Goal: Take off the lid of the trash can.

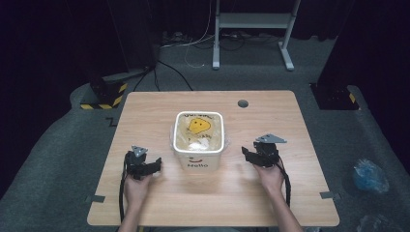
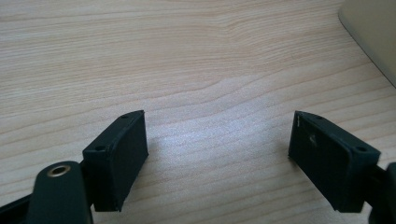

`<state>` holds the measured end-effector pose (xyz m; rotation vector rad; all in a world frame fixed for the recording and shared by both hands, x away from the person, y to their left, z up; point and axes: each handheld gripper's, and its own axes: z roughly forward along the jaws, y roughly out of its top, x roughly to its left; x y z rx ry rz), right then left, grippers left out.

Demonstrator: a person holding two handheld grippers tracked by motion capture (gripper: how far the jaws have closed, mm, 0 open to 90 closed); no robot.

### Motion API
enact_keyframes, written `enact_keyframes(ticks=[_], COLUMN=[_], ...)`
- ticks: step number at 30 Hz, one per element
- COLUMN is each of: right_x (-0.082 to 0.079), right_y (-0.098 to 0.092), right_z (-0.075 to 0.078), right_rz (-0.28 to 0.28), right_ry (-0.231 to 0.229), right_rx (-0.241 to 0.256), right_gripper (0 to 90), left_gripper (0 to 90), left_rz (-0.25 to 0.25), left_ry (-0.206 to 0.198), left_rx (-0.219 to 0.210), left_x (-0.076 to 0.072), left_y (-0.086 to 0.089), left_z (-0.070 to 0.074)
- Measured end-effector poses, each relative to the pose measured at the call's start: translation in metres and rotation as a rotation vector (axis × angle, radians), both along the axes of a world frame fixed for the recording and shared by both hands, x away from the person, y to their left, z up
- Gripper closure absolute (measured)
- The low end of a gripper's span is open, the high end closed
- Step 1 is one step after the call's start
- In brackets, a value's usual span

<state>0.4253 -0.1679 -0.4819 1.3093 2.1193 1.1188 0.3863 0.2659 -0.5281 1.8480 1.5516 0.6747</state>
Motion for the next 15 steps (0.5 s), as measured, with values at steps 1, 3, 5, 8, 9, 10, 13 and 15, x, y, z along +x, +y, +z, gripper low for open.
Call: enact_keyframes(ticks=[1,3,5,8,9,10,13,15], right_x=[0.0,0.001,0.001,0.001,0.002,0.001,0.003,0.002], right_y=[0.0,0.0,0.0,-0.001,-0.001,-0.001,-0.001,0.0], right_z=[0.003,0.004,0.005,0.004,0.005,0.005,0.012,0.017], right_rz=[-0.003,-0.003,-0.003,-0.006,-0.002,-0.005,0.001,0.005], right_ry=[0.001,0.001,-0.002,0.007,0.004,0.001,-0.007,-0.015], right_rx=[0.004,0.002,0.005,0.015,0.02,0.029,0.044,0.051], right_gripper=[42.6,42.8,43.1,43.1,43.1,43.1,43.5,43.4], left_gripper=[20.0,20.3,20.3,20.3,20.3,20.2,20.2,20.2], left_rz=[0.001,0.0,0.0,0.0,-0.001,0.0,-0.002,-0.001], left_ry=[0.0,-0.002,-0.002,-0.002,-0.001,0.0,0.0,-0.001], left_rx=[-0.001,0.001,0.0,0.0,-0.001,0.0,0.0,-0.001], left_x=[0.0,0.0,0.0,0.0,0.0,0.0,0.0,0.0], left_y=[0.0,0.001,0.0,0.0,0.0,0.0,0.0,0.0], left_z=[0.0,0.0,0.0,0.0,0.0,0.0,0.0,0.0])
